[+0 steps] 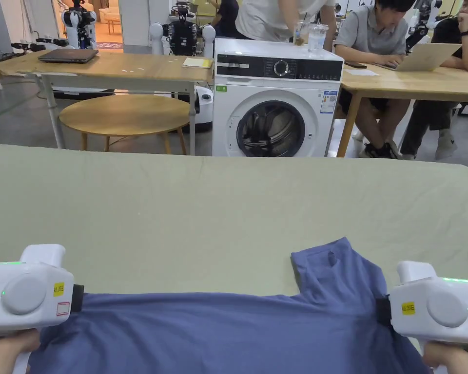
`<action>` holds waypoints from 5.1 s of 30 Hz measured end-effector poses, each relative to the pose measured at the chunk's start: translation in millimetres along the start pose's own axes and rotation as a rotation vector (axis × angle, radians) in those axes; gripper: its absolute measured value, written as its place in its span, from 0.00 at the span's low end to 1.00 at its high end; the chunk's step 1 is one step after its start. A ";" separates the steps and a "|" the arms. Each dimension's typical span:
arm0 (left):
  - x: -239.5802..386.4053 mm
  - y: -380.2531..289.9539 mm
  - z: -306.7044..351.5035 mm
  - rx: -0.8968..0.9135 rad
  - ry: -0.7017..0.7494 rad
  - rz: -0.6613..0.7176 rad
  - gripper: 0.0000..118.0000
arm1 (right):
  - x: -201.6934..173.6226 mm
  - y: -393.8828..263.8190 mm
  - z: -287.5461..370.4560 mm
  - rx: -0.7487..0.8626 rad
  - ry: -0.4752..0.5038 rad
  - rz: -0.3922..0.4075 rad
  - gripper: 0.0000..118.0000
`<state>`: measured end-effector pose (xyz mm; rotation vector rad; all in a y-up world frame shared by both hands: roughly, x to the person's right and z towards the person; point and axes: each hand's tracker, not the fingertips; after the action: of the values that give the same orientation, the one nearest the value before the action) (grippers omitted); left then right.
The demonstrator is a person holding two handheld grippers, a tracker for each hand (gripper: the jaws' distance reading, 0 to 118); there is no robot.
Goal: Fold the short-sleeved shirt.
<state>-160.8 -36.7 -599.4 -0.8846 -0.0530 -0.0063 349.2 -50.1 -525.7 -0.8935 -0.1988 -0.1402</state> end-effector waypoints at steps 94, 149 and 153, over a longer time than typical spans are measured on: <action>-45.4 -197.6 277.3 0.317 0.013 0.002 0.00 | 13.0 -221.8 300.8 0.424 0.035 0.107 0.00; -37.8 -249.1 318.1 0.332 -0.168 0.031 0.28 | -56.2 -289.5 340.2 0.702 0.083 0.064 0.00; -76.8 -266.0 289.0 0.148 -0.122 0.024 0.99 | -49.1 -293.7 334.8 0.673 0.077 0.058 0.00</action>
<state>-257.5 17.0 -214.8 -0.7370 -0.1550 0.0732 203.7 32.4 -110.0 -0.2232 -0.1338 -0.0459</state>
